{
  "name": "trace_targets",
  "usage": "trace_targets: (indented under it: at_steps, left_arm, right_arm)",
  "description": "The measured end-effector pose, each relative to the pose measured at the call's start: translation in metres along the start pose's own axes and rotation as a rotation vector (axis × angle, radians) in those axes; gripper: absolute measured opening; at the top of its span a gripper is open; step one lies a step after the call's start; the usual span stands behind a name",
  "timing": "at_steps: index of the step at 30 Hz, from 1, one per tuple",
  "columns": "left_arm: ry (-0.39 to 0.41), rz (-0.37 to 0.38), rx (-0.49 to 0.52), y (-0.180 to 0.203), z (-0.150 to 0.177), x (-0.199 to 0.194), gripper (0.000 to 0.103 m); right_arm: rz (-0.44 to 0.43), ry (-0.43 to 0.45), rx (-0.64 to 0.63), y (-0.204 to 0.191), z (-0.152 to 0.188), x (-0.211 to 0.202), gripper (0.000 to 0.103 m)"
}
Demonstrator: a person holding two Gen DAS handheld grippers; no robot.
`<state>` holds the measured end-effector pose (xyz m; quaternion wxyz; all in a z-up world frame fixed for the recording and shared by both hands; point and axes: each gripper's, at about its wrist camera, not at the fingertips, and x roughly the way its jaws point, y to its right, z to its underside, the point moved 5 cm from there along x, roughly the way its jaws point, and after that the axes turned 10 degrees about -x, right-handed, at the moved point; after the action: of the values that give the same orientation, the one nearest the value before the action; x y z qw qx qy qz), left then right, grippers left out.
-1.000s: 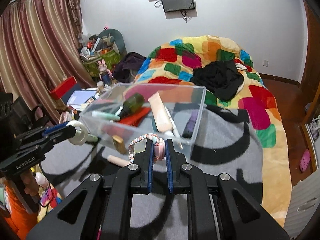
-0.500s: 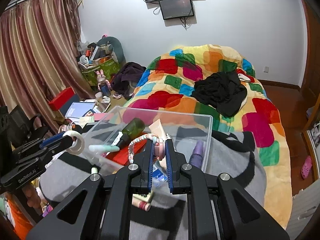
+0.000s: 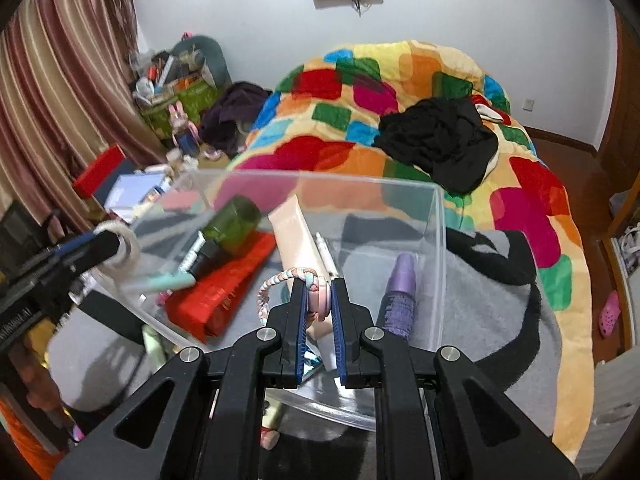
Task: Organize objects
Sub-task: 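Carry the tape roll into the clear box while the right tool drops the rope bracelet in, then grasp the mint green tube with the left tool while the right tool grasps the white cosmetic tube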
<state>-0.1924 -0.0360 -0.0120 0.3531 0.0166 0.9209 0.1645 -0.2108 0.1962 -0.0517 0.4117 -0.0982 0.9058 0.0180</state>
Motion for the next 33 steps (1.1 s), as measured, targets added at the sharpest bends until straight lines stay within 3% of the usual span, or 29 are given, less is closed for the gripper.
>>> trace_targets:
  at_steps: [3, 5, 7, 9, 14, 16, 18, 23, 26, 29, 33]
  left_arm:
    - [-0.038, -0.002, 0.003, 0.0, 0.006, 0.01, 0.024]
    - [-0.057, 0.006, 0.0, 0.001, 0.01, 0.014, 0.025]
    - [-0.066, 0.013, 0.003, 0.003, 0.013, 0.015, 0.03]
    - [-0.063, 0.015, 0.014, 0.006, 0.016, 0.013, 0.034]
    - [-0.043, 0.026, 0.039, 0.012, 0.018, 0.001, 0.041]
    - [-0.025, 0.021, 0.05, 0.013, 0.02, -0.008, 0.054]
    - [-0.01, 0.02, 0.056, 0.013, 0.023, -0.015, 0.059]
    - [-0.043, 0.017, 0.061, 0.01, 0.042, -0.019, 0.064]
    - [-0.104, -0.041, 0.08, 0.009, 0.064, -0.001, 0.066]
    - [-0.157, -0.094, 0.091, 0.008, 0.082, 0.017, 0.066]
    - [-0.151, -0.124, 0.092, 0.005, 0.091, 0.02, 0.066]
  right_arm:
    - [0.003, -0.017, -0.02, -0.001, 0.003, 0.001, 0.013]
    - [0.006, -0.015, -0.029, -0.001, 0.005, -0.003, 0.025]
    - [0.013, 0.002, -0.036, -0.001, 0.006, -0.009, 0.044]
    - [0.025, 0.019, -0.042, -0.001, 0.006, -0.016, 0.048]
    - [0.022, 0.045, -0.065, -0.007, 0.008, -0.031, 0.049]
    - [0.023, 0.06, -0.08, -0.011, 0.009, -0.039, 0.051]
    - [0.018, 0.075, -0.094, -0.016, 0.012, -0.047, 0.053]
    - [-0.011, 0.083, -0.148, -0.033, 0.025, -0.056, 0.055]
    - [0.012, 0.087, -0.21, -0.046, 0.042, -0.057, 0.059]
    - [0.009, 0.038, -0.238, -0.055, 0.058, -0.047, 0.061]
    - [-0.024, -0.013, -0.246, -0.06, 0.071, -0.032, 0.061]
